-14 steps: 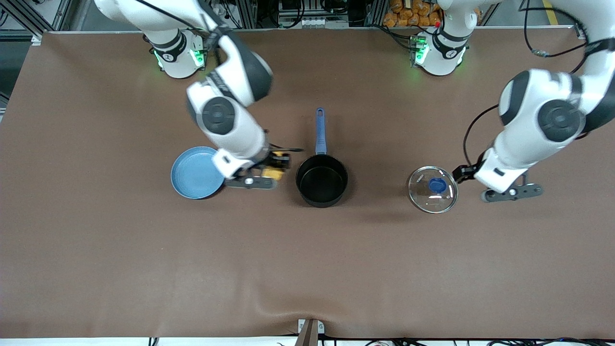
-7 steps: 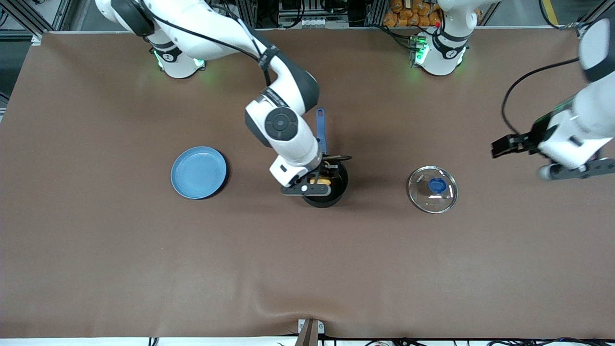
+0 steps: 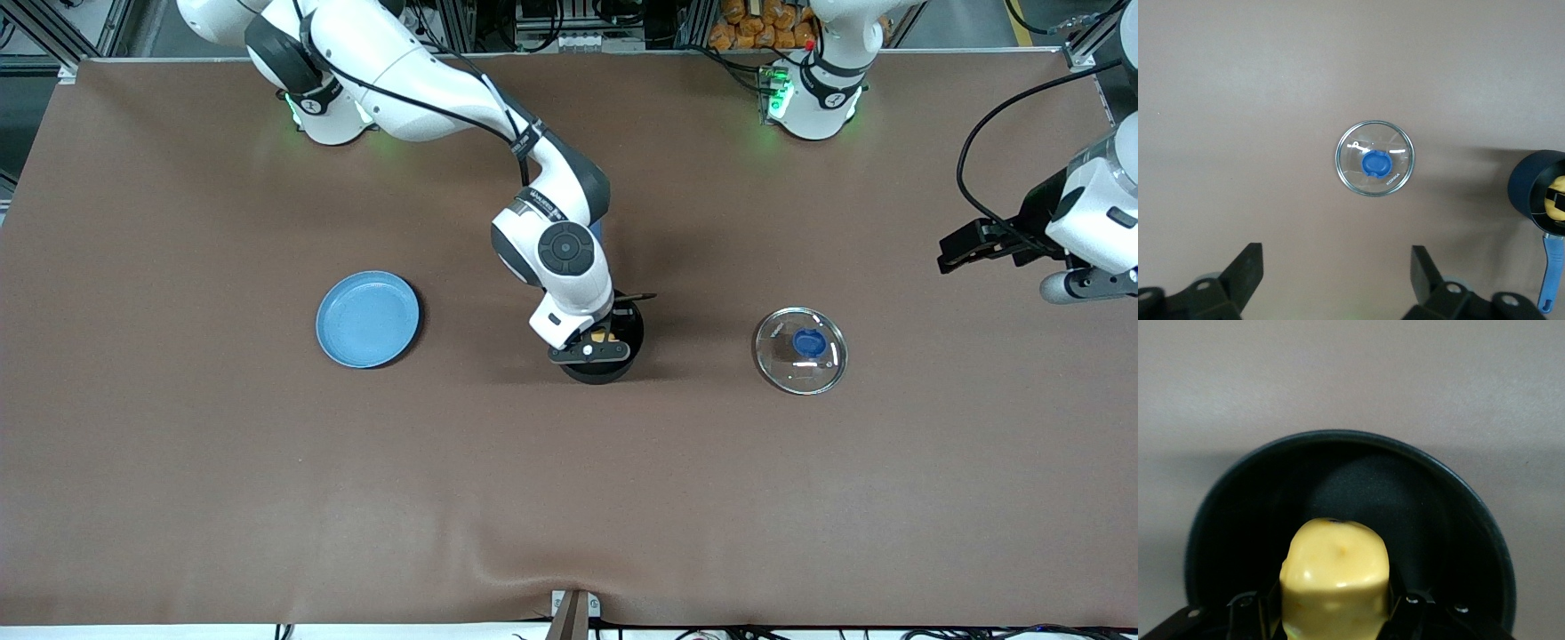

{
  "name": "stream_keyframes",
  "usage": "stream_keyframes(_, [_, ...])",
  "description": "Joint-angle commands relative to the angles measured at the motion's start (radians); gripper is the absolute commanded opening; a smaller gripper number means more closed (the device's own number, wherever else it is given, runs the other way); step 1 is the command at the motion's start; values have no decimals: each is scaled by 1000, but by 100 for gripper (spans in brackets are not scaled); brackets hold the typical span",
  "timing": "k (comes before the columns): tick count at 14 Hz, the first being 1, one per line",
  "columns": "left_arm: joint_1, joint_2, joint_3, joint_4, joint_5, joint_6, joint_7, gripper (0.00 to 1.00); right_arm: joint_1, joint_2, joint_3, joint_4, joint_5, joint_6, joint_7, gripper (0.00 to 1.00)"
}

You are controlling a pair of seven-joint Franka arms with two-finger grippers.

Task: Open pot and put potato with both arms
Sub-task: 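Carry the potato with the right gripper over the saucepan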

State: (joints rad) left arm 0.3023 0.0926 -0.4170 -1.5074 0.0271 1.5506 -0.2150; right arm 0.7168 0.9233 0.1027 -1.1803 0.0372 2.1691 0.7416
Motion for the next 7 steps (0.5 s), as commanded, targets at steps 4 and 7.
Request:
stream_keyframes(4, [9,-27,6,-4,-18,-15,75,100,26,58,-8,47,-13,-12,22,0])
stream_keyframes(7, [-126,-50,145,-8,-18,-29,83,100,33,75,-8,47,-13,-2,27,0])
